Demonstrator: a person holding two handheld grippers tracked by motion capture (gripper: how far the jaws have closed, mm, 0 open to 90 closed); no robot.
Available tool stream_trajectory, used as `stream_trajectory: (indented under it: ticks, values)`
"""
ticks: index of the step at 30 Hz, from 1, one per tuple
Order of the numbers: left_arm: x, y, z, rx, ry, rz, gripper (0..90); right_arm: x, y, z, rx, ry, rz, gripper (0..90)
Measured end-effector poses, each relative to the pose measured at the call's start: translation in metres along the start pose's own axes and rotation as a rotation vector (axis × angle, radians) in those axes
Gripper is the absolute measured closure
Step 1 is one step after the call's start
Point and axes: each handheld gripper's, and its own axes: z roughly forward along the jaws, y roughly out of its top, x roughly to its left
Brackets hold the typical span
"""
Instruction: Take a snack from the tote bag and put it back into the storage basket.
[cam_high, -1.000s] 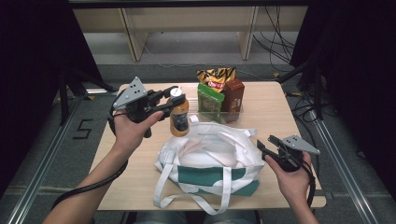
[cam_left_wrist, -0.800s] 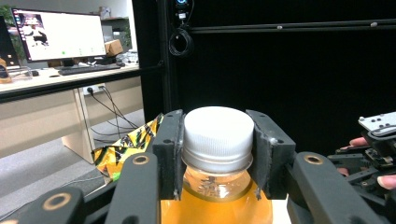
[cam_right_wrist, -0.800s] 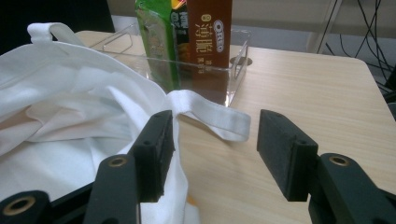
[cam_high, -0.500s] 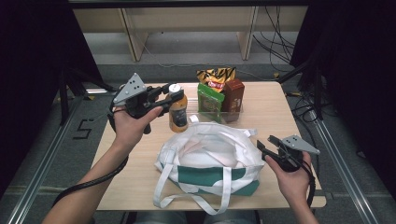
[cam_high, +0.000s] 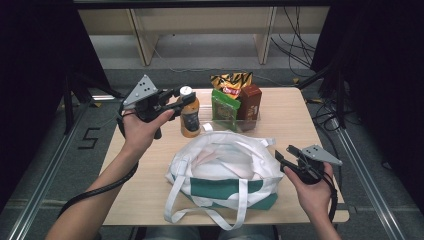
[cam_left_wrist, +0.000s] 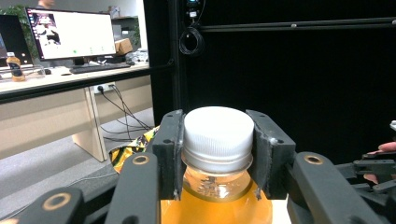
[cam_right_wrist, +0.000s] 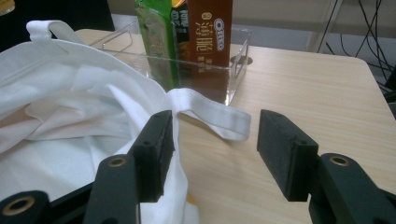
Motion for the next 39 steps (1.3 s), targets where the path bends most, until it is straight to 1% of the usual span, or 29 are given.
stream_trajectory:
  ticks: [7, 9, 10, 11, 12, 15, 16, 17, 18, 22, 27, 28, 31, 32, 33, 34, 35, 37, 38, 39]
  values:
    - [0.006, 0.000, 0.006, 0.008, 0.011, 0.002, 58.6, 0.000, 0.000, 0.000, 0.000, 0.001, 0.001, 46.3]
    - [0.008, 0.000, 0.007, 0.009, 0.014, 0.002, 58.6, 0.000, 0.000, 0.000, 0.006, 0.003, 0.009, 46.3]
    - [0.009, 0.000, 0.008, 0.009, 0.014, 0.003, 58.7, 0.000, 0.000, 0.000, 0.002, 0.002, 0.002, 46.3]
    - [0.010, -0.001, 0.009, 0.009, 0.016, 0.000, 58.6, 0.000, -0.001, 0.000, 0.002, 0.011, 0.007, 46.3]
    - [0.011, -0.001, 0.010, 0.008, 0.016, -0.001, 58.6, 0.000, 0.000, 0.000, 0.003, 0.004, 0.002, 46.4]
    - [0.014, -0.001, 0.013, 0.010, 0.020, -0.002, 58.7, 0.000, 0.000, 0.000, 0.004, 0.005, 0.008, 46.3]
    - [0.015, -0.002, 0.013, 0.012, 0.022, -0.002, 58.7, -0.002, -0.001, 0.001, 0.000, 0.022, -0.013, 46.3]
    - [0.015, -0.002, 0.014, 0.013, 0.023, -0.003, 58.6, -0.002, -0.001, 0.001, 0.001, 0.011, -0.013, 46.3]
    - [0.016, -0.002, 0.015, 0.011, 0.024, -0.008, 58.6, 0.000, -0.001, 0.000, 0.009, 0.006, 0.007, 46.3]
    - [0.020, -0.003, 0.020, 0.018, 0.027, -0.007, 58.6, -0.001, -0.001, 0.000, 0.005, 0.006, -0.001, 46.3]
    - [0.025, -0.004, 0.024, 0.026, 0.037, -0.012, 58.6, -0.001, -0.001, 0.000, 0.004, 0.002, 0.012, 46.3]
    - [0.027, -0.004, 0.026, 0.024, 0.039, -0.013, 58.6, -0.002, -0.001, 0.001, -0.005, 0.001, -0.012, 46.3]
    - [0.029, -0.005, 0.028, 0.025, 0.043, -0.019, 58.7, -0.001, -0.001, 0.001, 0.000, 0.005, 0.011, 46.3]
    - [0.030, -0.005, 0.029, 0.027, 0.045, -0.017, 58.6, -0.001, -0.001, 0.001, 0.005, 0.002, 0.012, 46.3]
    - [0.030, -0.005, 0.031, 0.030, 0.047, -0.019, 58.6, -0.001, -0.002, 0.001, 0.003, 0.011, 0.013, 46.3]
    - [0.031, -0.005, 0.032, 0.031, 0.047, -0.019, 58.6, -0.001, -0.001, 0.001, 0.006, 0.003, 0.013, 46.3]
    - [0.031, -0.005, 0.032, 0.031, 0.047, -0.019, 58.6, -0.002, -0.001, 0.002, -0.002, -0.001, 0.002, 46.3]
    - [0.033, -0.005, 0.035, 0.032, 0.050, -0.027, 58.6, -0.002, -0.001, 0.001, 0.000, 0.006, 0.013, 46.3]
    - [0.034, -0.005, 0.036, 0.033, 0.051, -0.026, 58.6, -0.003, -0.001, 0.001, 0.005, 0.011, 0.003, 46.3]
    - [0.035, -0.004, 0.037, 0.033, 0.053, -0.029, 58.6, -0.004, -0.001, 0.002, -0.002, 0.008, -0.012, 46.3]
